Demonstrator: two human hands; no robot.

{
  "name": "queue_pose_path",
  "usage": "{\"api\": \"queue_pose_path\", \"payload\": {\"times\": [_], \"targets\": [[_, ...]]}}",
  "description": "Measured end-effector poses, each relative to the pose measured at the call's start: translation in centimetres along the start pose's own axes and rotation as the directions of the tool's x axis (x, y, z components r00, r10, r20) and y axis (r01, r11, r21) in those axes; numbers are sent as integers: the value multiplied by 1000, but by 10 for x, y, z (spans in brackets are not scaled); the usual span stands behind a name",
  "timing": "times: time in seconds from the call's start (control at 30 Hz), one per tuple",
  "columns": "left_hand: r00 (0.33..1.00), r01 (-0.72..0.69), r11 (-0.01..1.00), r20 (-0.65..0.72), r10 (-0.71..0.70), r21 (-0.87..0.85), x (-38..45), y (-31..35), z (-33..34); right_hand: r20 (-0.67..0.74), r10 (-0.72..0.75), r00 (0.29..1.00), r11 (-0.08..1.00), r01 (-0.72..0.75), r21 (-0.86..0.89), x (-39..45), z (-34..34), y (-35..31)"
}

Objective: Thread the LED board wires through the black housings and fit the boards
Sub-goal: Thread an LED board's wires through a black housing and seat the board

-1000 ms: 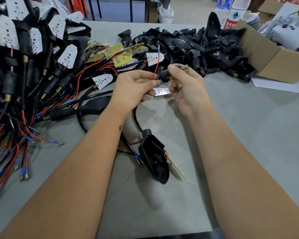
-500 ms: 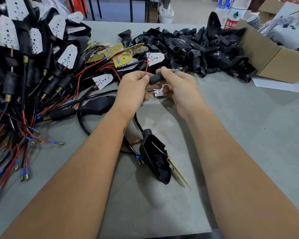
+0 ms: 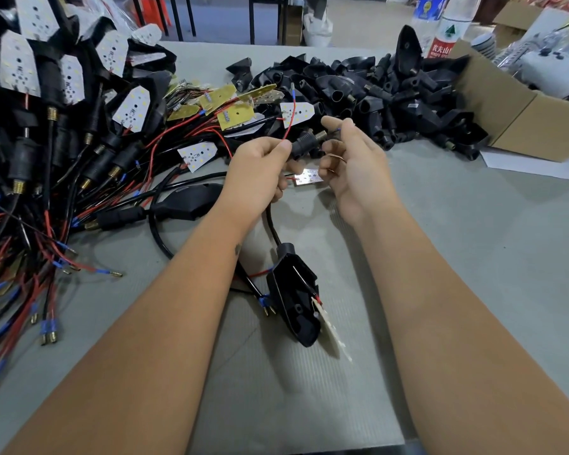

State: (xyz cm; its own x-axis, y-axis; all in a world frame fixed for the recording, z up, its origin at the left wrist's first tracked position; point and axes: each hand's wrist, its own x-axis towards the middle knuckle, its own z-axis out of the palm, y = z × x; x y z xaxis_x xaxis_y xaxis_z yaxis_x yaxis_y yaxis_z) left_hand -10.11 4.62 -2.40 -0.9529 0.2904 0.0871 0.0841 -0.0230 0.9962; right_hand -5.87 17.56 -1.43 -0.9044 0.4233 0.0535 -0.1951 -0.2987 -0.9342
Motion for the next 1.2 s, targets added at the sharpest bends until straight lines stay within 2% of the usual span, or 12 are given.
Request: {"api": "queue_pose_path", "payload": {"times": [0.07,0.23,0.33,0.5,0.6,0.77,0.87,0.97,1.07,1.2], "targets": [[1000,-10,1000,-2,10,5,0,-1,0,23,3,1000,1000,-3,8,-1,1,-2],[1000,-3,1000,-3,3,14,0,-1,-1,103,-74,992,989,86,-124,-5,5,-1],[1000,4,999,8,-4,43,-1,0,2,78,-107,991,984,117,-136,-6,6,0],[1000,-12,990,-7,13,138,-1,3,6,61,-69,996,987,77,-142,-4,4,1],[999,-30,999,-12,31,44,-2,6,3,57,-33,998,989,41,-144,-4,3,0],[999,34,980,22,-31,-194,-1,9,-3,100,-6,995,976,27,-215,-4,4,1],[999,40,971,20,-37,-236,-1,10,-5,124,-2,992,968,33,-249,-4,4,1],[998,-5,967,-59,-10,-256,0,11,-3,133,-2,991,965,37,-260,-5,5,1],[993,-37,951,-116,1,-307,1,12,-6,93,8,996,971,14,-237,-6,6,1],[983,-43,943,-181,-19,-330,1,13,-10,-37,19,999,989,-24,-146,-6,7,0]]}}
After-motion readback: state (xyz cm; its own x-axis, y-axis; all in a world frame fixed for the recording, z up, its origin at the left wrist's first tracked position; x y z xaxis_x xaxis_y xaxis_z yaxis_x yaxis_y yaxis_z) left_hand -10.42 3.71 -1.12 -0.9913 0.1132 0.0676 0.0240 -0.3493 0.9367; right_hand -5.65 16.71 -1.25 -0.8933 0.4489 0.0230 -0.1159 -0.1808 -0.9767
